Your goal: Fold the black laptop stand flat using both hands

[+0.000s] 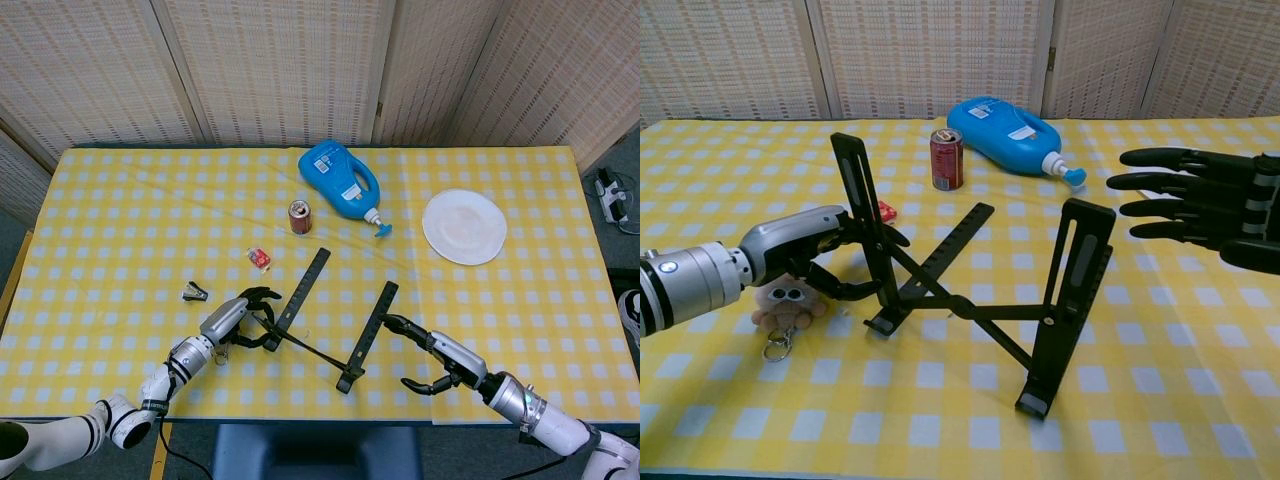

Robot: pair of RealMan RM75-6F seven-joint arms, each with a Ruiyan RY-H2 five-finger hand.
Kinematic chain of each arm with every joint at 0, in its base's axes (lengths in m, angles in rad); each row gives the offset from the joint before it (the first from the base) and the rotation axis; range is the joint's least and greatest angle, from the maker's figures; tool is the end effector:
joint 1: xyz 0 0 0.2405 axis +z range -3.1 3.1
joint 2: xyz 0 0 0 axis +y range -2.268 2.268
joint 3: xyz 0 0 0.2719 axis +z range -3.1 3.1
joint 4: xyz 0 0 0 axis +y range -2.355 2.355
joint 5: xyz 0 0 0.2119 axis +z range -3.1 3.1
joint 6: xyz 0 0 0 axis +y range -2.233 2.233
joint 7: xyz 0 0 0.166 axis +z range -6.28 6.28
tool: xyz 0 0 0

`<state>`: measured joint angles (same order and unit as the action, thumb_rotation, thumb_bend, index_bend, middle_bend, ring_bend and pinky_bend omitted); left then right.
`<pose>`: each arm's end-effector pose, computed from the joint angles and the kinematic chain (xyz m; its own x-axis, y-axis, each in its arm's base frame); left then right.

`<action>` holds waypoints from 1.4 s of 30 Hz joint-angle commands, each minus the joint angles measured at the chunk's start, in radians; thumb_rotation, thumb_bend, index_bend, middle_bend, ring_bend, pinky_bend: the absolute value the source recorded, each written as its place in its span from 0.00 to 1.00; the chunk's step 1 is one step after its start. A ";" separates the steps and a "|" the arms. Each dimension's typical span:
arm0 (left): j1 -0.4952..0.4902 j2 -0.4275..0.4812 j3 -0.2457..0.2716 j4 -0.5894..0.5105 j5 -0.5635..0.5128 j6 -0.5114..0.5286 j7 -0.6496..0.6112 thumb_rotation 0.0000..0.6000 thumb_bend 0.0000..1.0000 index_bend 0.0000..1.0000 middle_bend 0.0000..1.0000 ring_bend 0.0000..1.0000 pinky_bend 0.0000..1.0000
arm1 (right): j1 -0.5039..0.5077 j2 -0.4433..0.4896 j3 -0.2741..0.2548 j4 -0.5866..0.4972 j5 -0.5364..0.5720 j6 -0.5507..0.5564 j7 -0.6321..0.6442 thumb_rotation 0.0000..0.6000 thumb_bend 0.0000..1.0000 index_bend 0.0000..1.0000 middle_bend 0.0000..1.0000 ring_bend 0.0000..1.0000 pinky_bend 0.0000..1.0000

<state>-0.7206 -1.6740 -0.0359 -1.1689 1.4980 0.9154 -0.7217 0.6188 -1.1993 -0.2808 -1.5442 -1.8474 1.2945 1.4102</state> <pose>-0.1864 0.3518 -0.0790 -0.1168 0.6064 0.7865 0.9273 -0.2171 0.3050 -0.2203 -0.2503 0.0550 -0.4808 -0.7706 0.4184 -0.7137 0.0667 -0.6972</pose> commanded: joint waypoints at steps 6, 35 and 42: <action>0.069 0.071 0.015 -0.140 -0.043 0.054 0.114 1.00 0.45 0.60 0.23 0.11 0.00 | 0.026 0.015 0.001 -0.016 -0.009 -0.077 -0.163 1.00 0.40 0.00 0.01 0.02 0.00; 0.168 0.191 -0.003 -0.312 -0.005 0.251 0.500 1.00 0.42 0.13 0.12 0.00 0.00 | 0.016 -0.233 0.227 -0.168 0.302 -0.254 -0.751 1.00 0.40 0.00 0.00 0.00 0.00; 0.171 0.217 -0.006 -0.331 0.008 0.257 0.497 1.00 0.42 0.13 0.12 0.00 0.00 | -0.023 -0.226 0.280 -0.170 0.394 -0.224 -0.778 1.00 0.40 0.00 0.00 0.00 0.00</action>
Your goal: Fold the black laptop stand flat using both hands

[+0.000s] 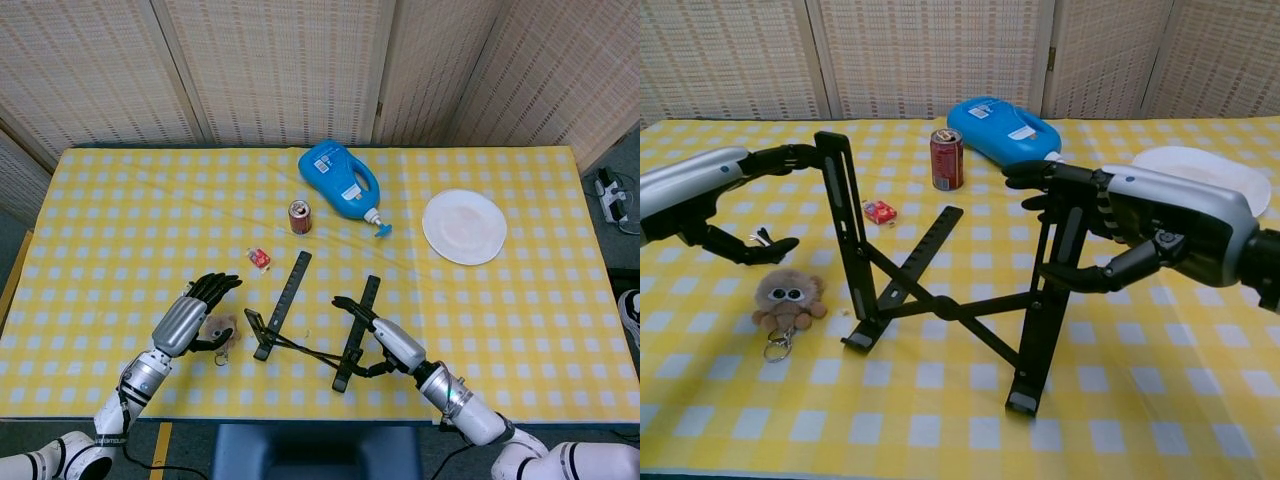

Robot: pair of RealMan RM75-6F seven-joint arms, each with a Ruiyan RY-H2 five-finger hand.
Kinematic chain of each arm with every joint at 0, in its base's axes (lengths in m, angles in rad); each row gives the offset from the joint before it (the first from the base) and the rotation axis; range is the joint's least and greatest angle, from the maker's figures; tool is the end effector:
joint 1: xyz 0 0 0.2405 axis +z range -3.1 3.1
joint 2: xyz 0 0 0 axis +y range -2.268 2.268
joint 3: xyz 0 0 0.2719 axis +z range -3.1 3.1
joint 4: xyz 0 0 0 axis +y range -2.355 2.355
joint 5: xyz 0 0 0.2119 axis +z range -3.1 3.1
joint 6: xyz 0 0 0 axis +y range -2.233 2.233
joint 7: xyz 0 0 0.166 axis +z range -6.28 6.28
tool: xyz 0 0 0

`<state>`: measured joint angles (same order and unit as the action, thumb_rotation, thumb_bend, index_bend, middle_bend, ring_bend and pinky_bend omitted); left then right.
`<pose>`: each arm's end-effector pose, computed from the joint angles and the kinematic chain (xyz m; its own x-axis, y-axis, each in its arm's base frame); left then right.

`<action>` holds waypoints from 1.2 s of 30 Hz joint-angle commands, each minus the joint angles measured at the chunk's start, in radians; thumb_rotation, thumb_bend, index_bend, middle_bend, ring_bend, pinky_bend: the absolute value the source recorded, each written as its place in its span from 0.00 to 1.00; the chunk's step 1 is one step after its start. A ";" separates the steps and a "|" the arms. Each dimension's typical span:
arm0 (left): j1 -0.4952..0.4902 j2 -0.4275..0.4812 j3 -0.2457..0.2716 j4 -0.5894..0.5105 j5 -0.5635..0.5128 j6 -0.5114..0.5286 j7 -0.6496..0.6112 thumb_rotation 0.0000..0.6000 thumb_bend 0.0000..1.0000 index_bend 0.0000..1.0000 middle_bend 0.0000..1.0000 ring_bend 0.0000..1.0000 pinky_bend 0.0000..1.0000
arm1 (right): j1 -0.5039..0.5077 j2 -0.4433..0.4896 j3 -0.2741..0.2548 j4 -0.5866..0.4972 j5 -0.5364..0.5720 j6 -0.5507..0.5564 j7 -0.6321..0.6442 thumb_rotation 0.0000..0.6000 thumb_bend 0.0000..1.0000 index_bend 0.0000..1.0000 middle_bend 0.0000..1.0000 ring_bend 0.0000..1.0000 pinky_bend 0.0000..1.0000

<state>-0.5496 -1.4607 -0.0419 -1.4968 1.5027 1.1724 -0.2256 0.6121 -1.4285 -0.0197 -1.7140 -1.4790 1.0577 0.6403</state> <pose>-0.1960 0.3124 0.0072 0.1018 0.3169 0.9430 0.9199 -0.3909 0.0320 -0.1518 -0.2755 -0.0171 -0.3172 -0.6491 0.6914 -0.8474 -0.1333 -0.5140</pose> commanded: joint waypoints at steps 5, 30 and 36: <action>-0.003 0.012 -0.001 -0.010 0.016 -0.001 0.008 1.00 0.42 0.13 0.12 0.00 0.00 | -0.055 0.024 0.048 0.002 0.049 0.060 0.010 1.00 0.40 0.00 0.00 0.00 0.00; -0.197 -0.087 -0.059 0.278 0.060 -0.176 0.266 1.00 0.19 0.11 0.11 0.00 0.00 | -0.171 0.137 0.031 -0.016 -0.265 0.259 -0.531 1.00 0.41 0.20 0.32 0.28 0.08; -0.236 -0.179 -0.059 0.380 0.049 -0.211 0.285 1.00 0.18 0.08 0.08 0.00 0.00 | -0.154 0.110 0.026 -0.015 -0.247 0.190 -0.655 1.00 0.40 0.22 0.35 0.32 0.14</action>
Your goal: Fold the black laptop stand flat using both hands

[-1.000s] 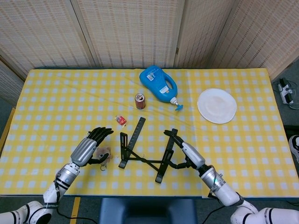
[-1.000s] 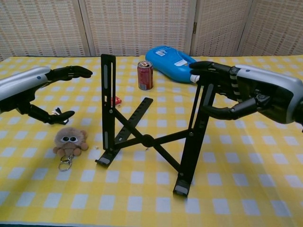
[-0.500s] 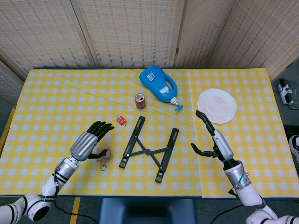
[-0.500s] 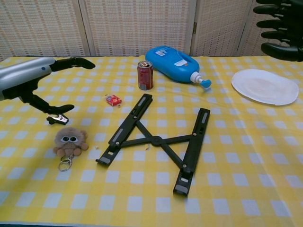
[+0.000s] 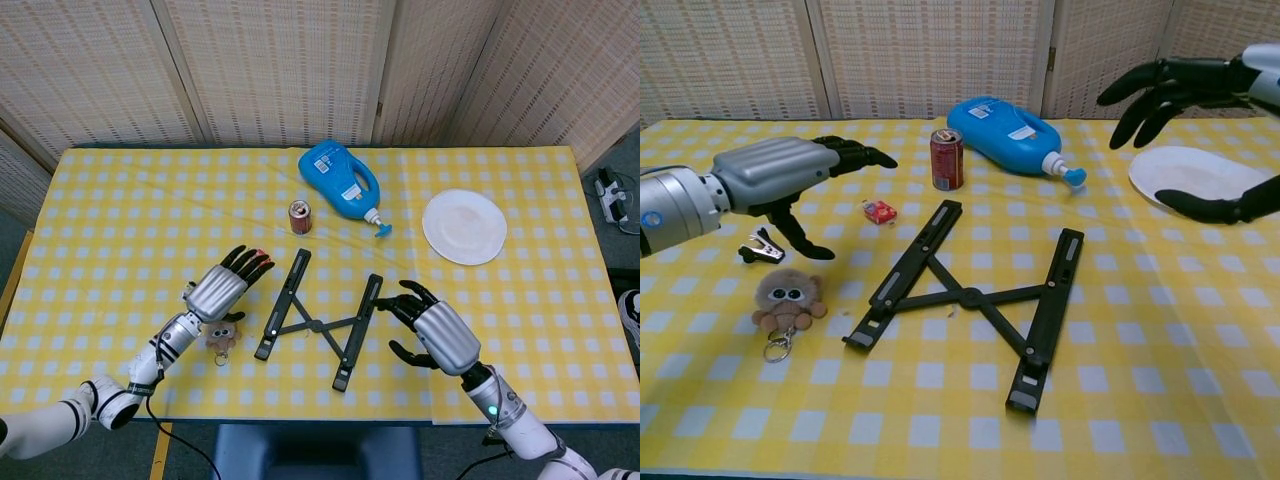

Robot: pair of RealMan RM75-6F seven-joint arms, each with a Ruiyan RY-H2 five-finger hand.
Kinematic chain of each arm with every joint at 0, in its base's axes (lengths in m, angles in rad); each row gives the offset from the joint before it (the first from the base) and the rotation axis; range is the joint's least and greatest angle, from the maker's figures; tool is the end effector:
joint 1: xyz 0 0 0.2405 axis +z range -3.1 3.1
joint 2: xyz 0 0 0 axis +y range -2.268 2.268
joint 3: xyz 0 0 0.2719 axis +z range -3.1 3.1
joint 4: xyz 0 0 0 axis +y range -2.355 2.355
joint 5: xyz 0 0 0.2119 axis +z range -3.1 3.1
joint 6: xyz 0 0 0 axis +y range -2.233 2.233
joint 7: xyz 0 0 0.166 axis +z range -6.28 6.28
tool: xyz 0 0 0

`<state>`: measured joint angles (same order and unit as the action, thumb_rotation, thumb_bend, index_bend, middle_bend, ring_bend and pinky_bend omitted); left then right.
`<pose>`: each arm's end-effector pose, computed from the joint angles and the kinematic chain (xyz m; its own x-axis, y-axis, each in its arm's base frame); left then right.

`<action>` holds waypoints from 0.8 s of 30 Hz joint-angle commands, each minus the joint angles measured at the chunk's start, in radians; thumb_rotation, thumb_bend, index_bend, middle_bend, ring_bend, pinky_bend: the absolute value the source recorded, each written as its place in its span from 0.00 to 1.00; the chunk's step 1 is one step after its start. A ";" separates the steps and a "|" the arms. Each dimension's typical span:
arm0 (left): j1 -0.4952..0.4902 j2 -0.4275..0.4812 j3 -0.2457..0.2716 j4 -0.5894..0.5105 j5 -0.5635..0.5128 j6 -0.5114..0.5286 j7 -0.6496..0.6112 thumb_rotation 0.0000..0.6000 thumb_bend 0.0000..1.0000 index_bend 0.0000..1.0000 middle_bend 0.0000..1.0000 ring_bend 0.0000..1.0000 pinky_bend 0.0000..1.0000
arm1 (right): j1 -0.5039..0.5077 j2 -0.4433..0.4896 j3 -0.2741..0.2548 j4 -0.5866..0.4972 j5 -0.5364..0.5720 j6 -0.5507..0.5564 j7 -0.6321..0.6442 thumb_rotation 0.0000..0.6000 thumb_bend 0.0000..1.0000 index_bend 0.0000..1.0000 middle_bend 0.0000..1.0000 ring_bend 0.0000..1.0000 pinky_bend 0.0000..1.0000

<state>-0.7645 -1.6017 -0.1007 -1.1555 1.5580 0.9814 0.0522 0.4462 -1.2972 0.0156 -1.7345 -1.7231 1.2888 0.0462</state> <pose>-0.1656 0.3877 -0.0339 0.5848 0.1020 0.8048 0.6762 -0.6092 -0.4142 -0.1697 -0.2602 0.0572 0.2081 -0.1964 0.9582 -0.8296 -0.5543 0.0665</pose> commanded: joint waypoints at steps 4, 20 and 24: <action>-0.037 -0.089 0.008 0.092 -0.014 -0.042 -0.013 1.00 0.17 0.07 0.08 0.00 0.00 | 0.017 -0.037 -0.011 0.028 0.011 -0.070 -0.139 1.00 0.40 0.22 0.35 0.32 0.14; -0.102 -0.230 -0.011 0.264 -0.040 -0.069 -0.049 1.00 0.16 0.04 0.07 0.00 0.00 | 0.030 -0.178 -0.025 0.245 -0.065 -0.067 -0.383 1.00 0.30 0.38 0.55 0.56 0.53; -0.115 -0.252 -0.014 0.294 -0.048 -0.078 -0.060 1.00 0.16 0.03 0.07 0.00 0.00 | 0.039 -0.227 -0.023 0.320 -0.087 -0.060 -0.435 1.00 0.23 0.44 0.63 0.64 0.64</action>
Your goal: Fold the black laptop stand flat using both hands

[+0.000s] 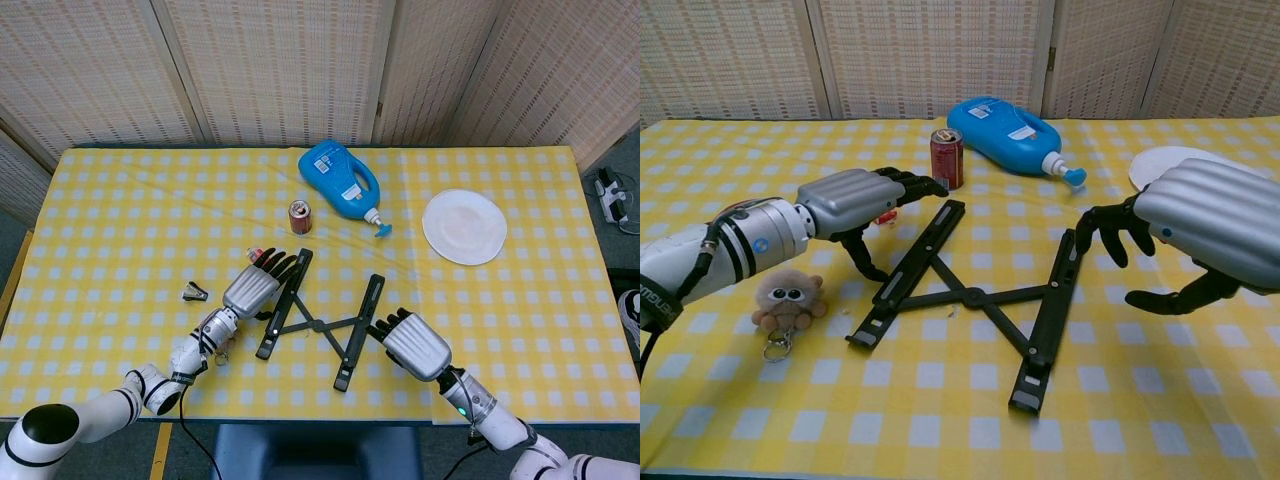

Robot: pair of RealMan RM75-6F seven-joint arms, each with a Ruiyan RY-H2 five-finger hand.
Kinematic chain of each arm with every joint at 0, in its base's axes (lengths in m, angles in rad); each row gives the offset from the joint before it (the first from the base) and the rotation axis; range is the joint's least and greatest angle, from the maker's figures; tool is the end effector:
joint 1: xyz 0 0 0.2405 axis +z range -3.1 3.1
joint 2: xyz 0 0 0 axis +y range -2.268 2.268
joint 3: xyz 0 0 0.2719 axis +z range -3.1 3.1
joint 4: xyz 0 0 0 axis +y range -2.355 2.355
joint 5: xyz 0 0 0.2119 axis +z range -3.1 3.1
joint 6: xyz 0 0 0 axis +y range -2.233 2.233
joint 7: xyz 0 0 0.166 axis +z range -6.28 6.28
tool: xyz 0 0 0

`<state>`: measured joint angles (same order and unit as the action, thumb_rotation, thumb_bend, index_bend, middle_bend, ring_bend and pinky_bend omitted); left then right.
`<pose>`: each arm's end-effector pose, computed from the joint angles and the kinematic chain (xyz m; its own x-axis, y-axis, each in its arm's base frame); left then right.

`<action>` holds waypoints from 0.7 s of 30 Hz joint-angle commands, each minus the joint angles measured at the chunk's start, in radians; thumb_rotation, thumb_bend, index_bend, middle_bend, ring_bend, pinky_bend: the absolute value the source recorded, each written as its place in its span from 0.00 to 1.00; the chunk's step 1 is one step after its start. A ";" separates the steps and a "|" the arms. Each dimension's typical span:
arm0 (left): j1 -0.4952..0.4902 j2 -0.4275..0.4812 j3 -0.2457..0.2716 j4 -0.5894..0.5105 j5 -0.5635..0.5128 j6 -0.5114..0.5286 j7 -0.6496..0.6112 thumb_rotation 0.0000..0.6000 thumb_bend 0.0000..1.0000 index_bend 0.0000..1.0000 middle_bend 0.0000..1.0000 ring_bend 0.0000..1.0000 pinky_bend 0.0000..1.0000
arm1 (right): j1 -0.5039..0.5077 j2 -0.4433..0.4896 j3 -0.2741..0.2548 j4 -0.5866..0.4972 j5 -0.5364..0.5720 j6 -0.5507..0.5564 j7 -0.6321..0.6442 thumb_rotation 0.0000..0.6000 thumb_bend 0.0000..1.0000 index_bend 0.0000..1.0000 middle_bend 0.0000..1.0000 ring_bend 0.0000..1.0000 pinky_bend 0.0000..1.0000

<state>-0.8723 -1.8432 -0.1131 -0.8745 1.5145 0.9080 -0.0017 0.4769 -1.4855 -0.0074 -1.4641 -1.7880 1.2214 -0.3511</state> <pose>-0.1388 0.4086 -0.1002 0.5890 0.1374 0.7963 0.6826 -0.6121 -0.3993 -0.1880 -0.2663 -0.0077 0.6156 0.0413 0.7870 -0.5759 -0.6582 0.4850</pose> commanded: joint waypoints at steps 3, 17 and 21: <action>-0.012 -0.025 -0.001 0.032 -0.007 -0.004 -0.016 1.00 0.16 0.03 0.06 0.00 0.00 | 0.014 -0.083 0.002 0.111 -0.040 0.019 -0.069 1.00 0.19 0.50 0.70 0.71 0.72; -0.019 -0.053 0.014 0.089 -0.011 -0.002 -0.046 1.00 0.15 0.02 0.06 0.00 0.00 | 0.049 -0.249 -0.005 0.346 -0.050 0.025 -0.045 1.00 0.18 0.55 0.76 0.76 0.79; -0.021 -0.056 0.017 0.094 -0.011 -0.001 -0.054 1.00 0.15 0.02 0.06 0.00 0.00 | 0.061 -0.276 -0.006 0.385 -0.045 0.016 -0.038 1.00 0.18 0.55 0.76 0.76 0.79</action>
<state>-0.8930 -1.8988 -0.0962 -0.7809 1.5030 0.9066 -0.0553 0.5319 -1.7522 -0.0129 -1.0892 -1.8353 1.2418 -0.3932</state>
